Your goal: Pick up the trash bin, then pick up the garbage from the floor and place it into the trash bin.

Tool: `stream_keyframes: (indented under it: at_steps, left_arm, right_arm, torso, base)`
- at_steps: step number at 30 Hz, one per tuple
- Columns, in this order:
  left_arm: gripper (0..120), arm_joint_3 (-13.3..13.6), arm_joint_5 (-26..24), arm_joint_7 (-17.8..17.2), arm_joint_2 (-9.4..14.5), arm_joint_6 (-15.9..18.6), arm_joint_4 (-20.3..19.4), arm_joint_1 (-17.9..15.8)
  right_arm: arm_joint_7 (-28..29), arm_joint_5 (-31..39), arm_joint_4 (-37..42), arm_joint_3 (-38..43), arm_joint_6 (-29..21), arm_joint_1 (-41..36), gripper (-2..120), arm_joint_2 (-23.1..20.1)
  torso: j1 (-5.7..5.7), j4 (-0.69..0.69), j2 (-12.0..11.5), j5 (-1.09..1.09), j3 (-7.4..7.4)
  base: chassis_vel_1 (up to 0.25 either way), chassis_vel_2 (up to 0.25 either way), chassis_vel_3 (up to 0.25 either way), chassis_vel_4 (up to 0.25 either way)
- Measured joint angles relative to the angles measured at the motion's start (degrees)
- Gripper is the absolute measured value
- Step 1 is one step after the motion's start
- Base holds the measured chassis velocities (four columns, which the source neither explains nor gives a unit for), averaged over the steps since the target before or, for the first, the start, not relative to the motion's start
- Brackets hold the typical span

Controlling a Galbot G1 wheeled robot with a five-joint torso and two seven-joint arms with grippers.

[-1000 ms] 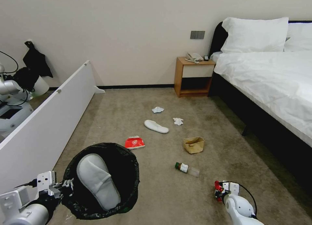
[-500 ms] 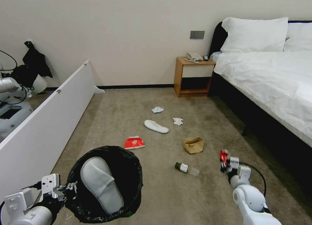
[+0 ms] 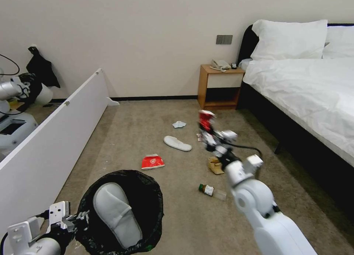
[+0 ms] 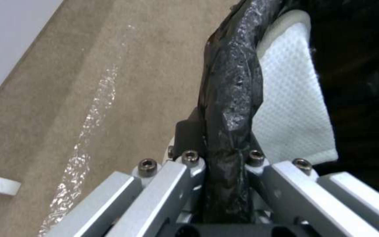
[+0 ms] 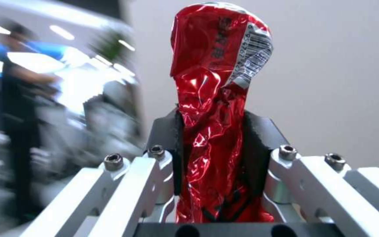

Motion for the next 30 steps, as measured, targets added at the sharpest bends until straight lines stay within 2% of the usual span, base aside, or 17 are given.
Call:
stream_keyframes:
  at_steps: [3, 5, 15, 19, 26, 28, 30]
  left_arm:
    - [3, 0.07, 0.09, 0.01, -0.22, 0.0, 0.0, 0.3]
    - [3, -0.11, 0.16, 0.02, -0.31, 0.0, 0.0, 0.29]
    - [3, -0.8, -0.05, 0.03, -0.23, 0.0, 0.0, 0.76]
    - [3, -1.11, -0.33, -0.06, -0.06, 0.0, 0.0, 0.44]
    - [3, -1.33, -0.46, -0.14, 0.11, 0.0, 0.0, 0.01]
    - [3, -1.37, -0.51, -0.15, 0.26, 0.0, -0.01, -0.21]
    - [3, -1.4, -0.56, -0.17, 0.28, 0.0, 0.0, -0.28]
  right_arm:
    - [-2.49, 2.94, 0.59, -4.04, 0.77, 3.95, 25, 1.25]
    - [-6.17, 5.93, 0.65, -8.72, 1.29, 7.82, 25, 2.6]
    - [-11.98, 8.69, 1.0, -16.64, 1.14, 10.15, 25, 2.69]
    - [-14.96, 8.64, 1.53, -18.17, 0.41, 9.07, 25, 0.55]
    - [-16.16, 8.21, 2.04, -18.12, 0.09, 6.62, 25, -3.08]
    - [-16.65, 8.05, 2.31, -18.19, 0.01, 4.48, 25, -6.31]
    - [-16.68, 8.01, 2.31, -18.2, 0.0, 3.55, 25, -7.36]
  torso:
    - [0.0, 0.02, 0.0, 0.0, 0.0]
    - [0.0, -0.02, 0.0, -0.01, 0.0]
    - [0.0, 0.0, 0.0, 0.01, 0.0]
    - [0.0, -0.01, 0.0, 0.02, 0.0]
    - [0.0, -0.01, 0.0, 0.02, 0.0]
    - [0.0, -0.01, 0.0, 0.02, 0.0]
    - [0.0, -0.02, 0.0, 0.02, 0.0]
  base:
    - [0.0, 0.0, 0.0, 0.0]
    - [0.0, 0.0, 0.0, 0.0]
    - [0.0, 0.0, 0.0, 0.0]
    - [0.0, 0.0, 0.0, 0.0]
    - [0.0, 0.0, 0.0, 0.0]
    - [0.0, 0.0, 0.0, 0.0]
    - [0.0, 0.0, 0.0, 0.0]
